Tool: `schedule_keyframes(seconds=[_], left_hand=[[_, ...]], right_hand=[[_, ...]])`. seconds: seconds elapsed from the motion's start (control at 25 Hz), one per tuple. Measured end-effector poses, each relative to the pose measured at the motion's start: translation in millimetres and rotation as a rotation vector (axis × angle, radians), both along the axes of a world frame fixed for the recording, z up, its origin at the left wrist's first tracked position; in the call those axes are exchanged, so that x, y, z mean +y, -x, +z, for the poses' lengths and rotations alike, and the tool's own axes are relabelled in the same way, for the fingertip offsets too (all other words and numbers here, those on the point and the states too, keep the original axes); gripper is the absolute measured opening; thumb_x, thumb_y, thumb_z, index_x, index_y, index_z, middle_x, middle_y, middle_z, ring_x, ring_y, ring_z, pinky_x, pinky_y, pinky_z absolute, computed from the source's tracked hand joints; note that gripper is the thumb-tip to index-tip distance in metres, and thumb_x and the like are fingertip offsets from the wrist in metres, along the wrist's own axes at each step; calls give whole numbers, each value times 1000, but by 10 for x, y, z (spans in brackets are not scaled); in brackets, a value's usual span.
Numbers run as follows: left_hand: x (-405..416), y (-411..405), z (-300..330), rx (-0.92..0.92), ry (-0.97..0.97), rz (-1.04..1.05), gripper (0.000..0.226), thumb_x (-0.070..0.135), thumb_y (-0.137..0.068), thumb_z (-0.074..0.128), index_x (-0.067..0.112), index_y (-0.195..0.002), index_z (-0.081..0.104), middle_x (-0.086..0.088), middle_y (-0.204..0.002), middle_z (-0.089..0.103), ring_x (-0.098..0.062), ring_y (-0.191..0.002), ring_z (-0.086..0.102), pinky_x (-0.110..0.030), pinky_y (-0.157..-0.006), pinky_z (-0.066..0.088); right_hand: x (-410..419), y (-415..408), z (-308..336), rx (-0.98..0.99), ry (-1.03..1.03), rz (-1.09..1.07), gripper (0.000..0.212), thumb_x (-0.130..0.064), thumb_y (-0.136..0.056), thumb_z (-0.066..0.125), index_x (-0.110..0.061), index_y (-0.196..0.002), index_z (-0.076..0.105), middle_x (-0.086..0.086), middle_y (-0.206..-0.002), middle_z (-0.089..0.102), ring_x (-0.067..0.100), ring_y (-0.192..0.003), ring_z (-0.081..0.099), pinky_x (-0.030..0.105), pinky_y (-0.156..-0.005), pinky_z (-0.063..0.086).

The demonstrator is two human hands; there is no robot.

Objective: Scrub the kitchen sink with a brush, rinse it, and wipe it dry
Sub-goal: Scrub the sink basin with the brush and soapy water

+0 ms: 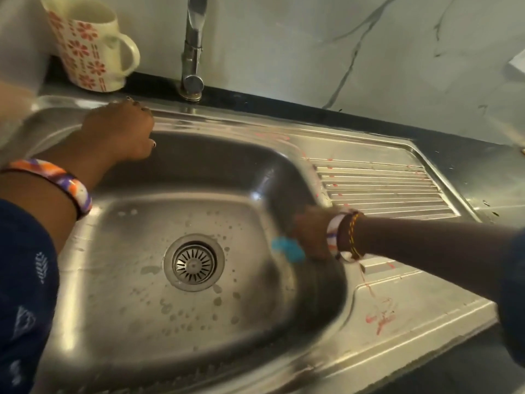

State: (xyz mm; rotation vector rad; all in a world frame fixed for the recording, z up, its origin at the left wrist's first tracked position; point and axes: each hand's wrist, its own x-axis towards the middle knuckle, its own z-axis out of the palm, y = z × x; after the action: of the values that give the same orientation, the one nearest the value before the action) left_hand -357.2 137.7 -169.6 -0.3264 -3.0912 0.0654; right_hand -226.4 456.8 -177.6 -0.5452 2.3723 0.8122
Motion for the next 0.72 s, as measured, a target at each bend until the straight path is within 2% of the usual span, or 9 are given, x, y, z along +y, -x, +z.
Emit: schedule_keyframes(seconds=[0.08, 0.2, 0.24, 0.36, 0.4, 0.48, 0.56, 0.68, 0.72], left_hand=[[-10, 14, -4, 13, -13, 29, 43, 28, -84, 63, 1, -118, 58, -22, -119, 57, -38, -108, 56, -49, -90, 49], [80, 32, 20, 24, -36, 117, 38, 26, -87, 61, 1, -116, 60, -24, -116, 58, -41, -105, 57, -47, -85, 48], [113, 30, 36, 27, -46, 144, 36, 24, -87, 60, 0, -115, 61, -25, -115, 58, -42, -104, 56, -47, -84, 48], [161, 40, 46, 36, -53, 191, 35, 20, -88, 59, -2, -116, 62, -28, -114, 58, -45, -105, 56, -47, -85, 48], [167, 45, 52, 37, -49, 202, 35, 19, -88, 58, -3, -116, 61, -29, -114, 58, -45, -105, 56, -47, -85, 47], [207, 52, 81, 47, -49, 218, 34, 16, -89, 58, -6, -114, 61, -30, -113, 58, -46, -105, 56, -48, -85, 47], [264, 48, 105, 51, -45, 235, 33, 14, -88, 59, -8, -113, 61, -31, -111, 58, -46, -104, 56, -47, -85, 47], [362, 26, 116, 22, -12, 259, 34, 12, -87, 61, -7, -115, 60, -29, -113, 57, -44, -107, 54, -46, -86, 47], [386, 32, 125, 17, 6, 261, 34, 12, -87, 61, -7, -115, 60, -28, -114, 57, -43, -108, 54, -45, -87, 47]], right_hand=[[74, -74, -134, -124, -72, -80, 29, -42, -81, 66, -45, -110, 59, -6, -99, 68, 25, -100, 68, 36, -77, 58], [-183, 72, 118, 198, -39, 176, 34, -23, -101, 35, -17, -129, 52, 7, -116, 63, 32, -106, 63, 31, -70, 45], [-431, 34, 400, 193, -21, 107, 35, -22, -101, 33, -13, -128, 53, 8, -115, 64, 31, -105, 64, 30, -69, 45], [-417, -61, 272, -3, 156, -44, 41, -13, -101, 36, 18, -97, 62, 29, -96, 67, 34, -90, 70, 29, -70, 55], [-399, -87, 287, -133, 95, 130, 37, -11, -100, 39, 20, -107, 58, 35, -107, 62, 38, -97, 67, 32, -78, 54], [-376, -85, 297, 60, -45, 177, 37, -21, -101, 35, -6, -131, 50, 18, -122, 60, 35, -107, 62, 33, -75, 49], [-322, 37, 375, 261, -4, 215, 39, -23, -102, 27, -16, -136, 44, 9, -119, 62, 31, -107, 62, 30, -68, 41], [-198, -203, 76, -157, -98, 127, 28, -28, -90, 57, -26, -117, 61, 0, -111, 67, 26, -108, 64, 32, -86, 53], [-217, -242, 44, -184, -80, 52, 28, -30, -86, 63, -29, -114, 63, -1, -109, 68, 26, -107, 65, 36, -87, 54]])
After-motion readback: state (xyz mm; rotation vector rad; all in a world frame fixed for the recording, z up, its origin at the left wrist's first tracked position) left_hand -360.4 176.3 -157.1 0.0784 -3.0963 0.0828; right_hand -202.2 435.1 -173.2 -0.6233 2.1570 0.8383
